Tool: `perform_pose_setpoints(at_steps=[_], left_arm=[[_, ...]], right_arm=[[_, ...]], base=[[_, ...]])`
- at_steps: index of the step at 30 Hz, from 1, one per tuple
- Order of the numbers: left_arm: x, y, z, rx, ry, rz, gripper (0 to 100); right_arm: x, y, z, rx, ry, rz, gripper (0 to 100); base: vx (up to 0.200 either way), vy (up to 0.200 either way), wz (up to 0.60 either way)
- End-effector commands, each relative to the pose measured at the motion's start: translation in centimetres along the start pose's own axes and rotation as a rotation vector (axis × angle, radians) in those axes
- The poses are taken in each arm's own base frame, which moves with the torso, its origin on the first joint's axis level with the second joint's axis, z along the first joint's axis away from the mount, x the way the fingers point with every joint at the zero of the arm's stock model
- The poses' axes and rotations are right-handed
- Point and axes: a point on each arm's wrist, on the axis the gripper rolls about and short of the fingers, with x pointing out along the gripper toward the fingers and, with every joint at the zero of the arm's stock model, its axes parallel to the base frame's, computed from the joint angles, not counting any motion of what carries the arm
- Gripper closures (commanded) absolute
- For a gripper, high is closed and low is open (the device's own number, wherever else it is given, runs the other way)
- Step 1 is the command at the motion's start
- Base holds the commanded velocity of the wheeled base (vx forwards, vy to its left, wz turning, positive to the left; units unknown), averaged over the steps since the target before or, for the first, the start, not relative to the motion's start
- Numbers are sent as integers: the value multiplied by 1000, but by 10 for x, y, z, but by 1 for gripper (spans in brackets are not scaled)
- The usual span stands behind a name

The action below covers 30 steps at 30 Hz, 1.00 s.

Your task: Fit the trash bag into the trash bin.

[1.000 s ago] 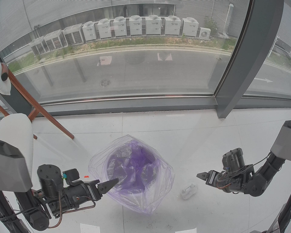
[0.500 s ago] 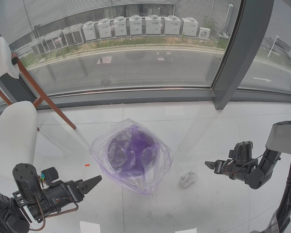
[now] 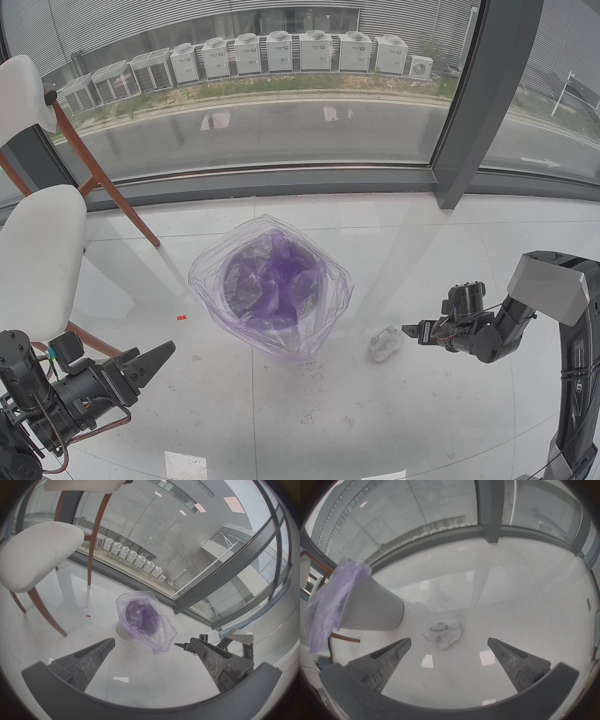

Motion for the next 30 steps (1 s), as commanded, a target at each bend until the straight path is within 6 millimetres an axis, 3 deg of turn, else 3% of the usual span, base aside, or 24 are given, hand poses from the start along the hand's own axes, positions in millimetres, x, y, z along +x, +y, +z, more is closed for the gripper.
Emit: perform_pose_setpoints(at_steps=[1,6,9,14,23,30], left_arm=[[-5,4,1,22,-23,23,0],[-5,4,2,26,-30,25,0],[-7,5,4,23,-41,31,0],[-9,5,7,26,-43,-23,0],[-9,6,12,105,-70,-50,0],[-10,7,12,106,-87,-15,0]], right_arm=[[26,14,29,5,65,14,0],[41,30,43,148,87,46,0],[49,36,37,186,120,41,0],[51,42,43,199,217,8,0],[70,51,47,228,281,-17,0],[88,54,39,223,378,-56,0]], base=[[0,0,0],[0,0,0],[0,0,0],[0,0,0],[200,0,0],[0,0,0]])
